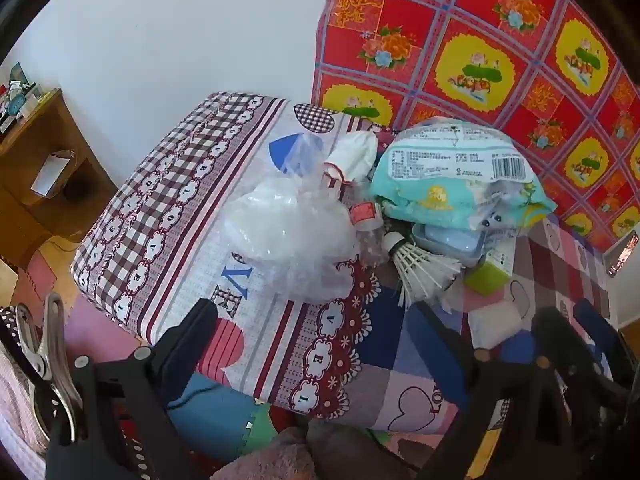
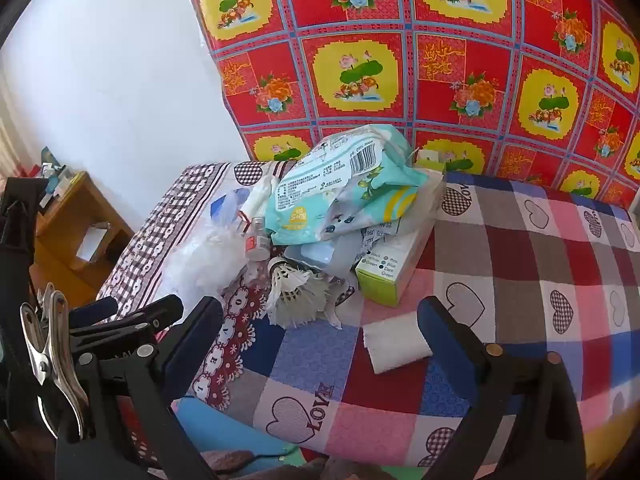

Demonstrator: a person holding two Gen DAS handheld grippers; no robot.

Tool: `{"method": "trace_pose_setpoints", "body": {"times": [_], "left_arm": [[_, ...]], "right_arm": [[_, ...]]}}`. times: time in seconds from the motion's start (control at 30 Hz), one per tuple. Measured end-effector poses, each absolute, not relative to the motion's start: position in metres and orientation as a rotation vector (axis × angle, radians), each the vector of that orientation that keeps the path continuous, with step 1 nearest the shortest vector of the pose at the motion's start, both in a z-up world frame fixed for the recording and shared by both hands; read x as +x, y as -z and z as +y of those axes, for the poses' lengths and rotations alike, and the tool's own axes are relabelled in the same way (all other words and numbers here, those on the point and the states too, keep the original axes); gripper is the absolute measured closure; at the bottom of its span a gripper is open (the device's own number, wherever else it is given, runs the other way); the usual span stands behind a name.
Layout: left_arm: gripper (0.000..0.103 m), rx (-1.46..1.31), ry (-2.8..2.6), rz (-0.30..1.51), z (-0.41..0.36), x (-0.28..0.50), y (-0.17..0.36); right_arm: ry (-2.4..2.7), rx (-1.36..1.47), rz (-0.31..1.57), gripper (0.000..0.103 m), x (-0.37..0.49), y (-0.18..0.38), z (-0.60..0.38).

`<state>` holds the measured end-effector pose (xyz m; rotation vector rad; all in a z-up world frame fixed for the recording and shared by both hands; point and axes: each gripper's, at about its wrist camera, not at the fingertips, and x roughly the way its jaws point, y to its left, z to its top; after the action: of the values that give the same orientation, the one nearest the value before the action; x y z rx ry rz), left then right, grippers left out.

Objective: Collect trash

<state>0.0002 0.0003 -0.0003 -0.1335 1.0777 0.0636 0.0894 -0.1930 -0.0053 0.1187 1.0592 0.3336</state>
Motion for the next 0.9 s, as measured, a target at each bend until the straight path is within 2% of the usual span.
{"method": "trace_pose_setpoints", "body": {"times": [0.9], "left_arm": [[0.007,-0.124,-0.070,1.077,-0.003,-0.002,0.003]], "right_arm": [[-0.343,0.111,1.065,0.003,0.091,0.009,-0.195]]}}
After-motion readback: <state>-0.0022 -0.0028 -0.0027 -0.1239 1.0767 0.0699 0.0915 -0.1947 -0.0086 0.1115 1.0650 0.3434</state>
